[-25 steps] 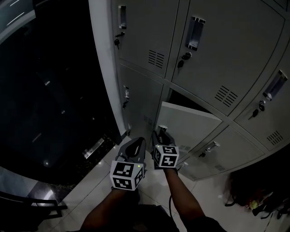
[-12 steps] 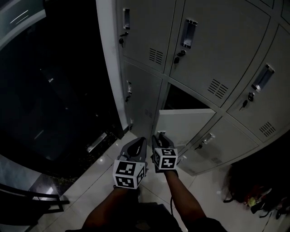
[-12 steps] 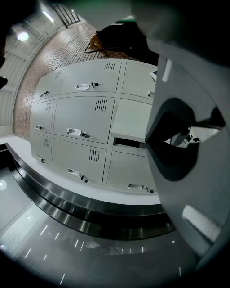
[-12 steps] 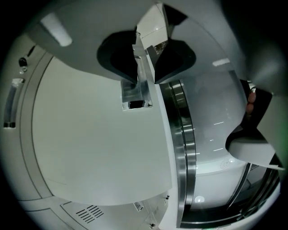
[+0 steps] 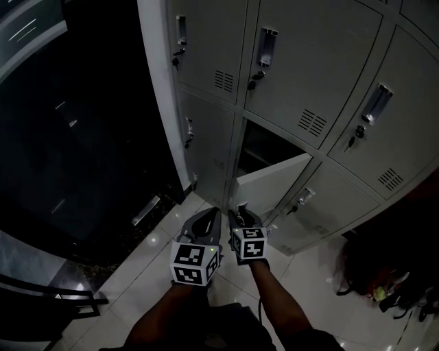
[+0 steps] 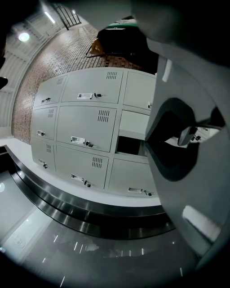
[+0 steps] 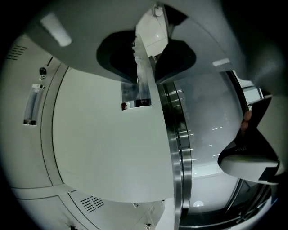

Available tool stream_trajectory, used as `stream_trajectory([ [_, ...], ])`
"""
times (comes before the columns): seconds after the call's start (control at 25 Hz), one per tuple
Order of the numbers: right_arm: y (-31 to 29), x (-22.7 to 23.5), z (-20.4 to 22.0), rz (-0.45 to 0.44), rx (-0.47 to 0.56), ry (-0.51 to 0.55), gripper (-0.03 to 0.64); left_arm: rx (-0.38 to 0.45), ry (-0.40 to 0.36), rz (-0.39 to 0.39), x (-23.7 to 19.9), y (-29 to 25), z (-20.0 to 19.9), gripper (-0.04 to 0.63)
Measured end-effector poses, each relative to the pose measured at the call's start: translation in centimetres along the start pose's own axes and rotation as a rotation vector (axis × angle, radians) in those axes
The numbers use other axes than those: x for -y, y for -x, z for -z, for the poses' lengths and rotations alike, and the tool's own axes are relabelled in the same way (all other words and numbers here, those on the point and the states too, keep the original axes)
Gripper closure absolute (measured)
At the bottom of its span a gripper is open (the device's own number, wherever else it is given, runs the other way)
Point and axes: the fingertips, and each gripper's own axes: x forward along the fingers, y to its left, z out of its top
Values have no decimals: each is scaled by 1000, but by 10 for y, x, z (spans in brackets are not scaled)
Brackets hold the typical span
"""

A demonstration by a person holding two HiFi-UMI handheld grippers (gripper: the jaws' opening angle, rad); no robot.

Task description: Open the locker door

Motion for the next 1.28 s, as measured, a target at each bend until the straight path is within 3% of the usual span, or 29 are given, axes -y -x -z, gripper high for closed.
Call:
stream_trajectory([
  [0.4,47,4,19,26,-76,42,500,-9,12,15,40,25,-4,591],
  [1.04,99,16,27,63,-113,149,474,22,21,-17,83,62,-4,591],
  [1.28,111,15,33,52,-133,182,400,30,15,-25,98,74,-3,591],
])
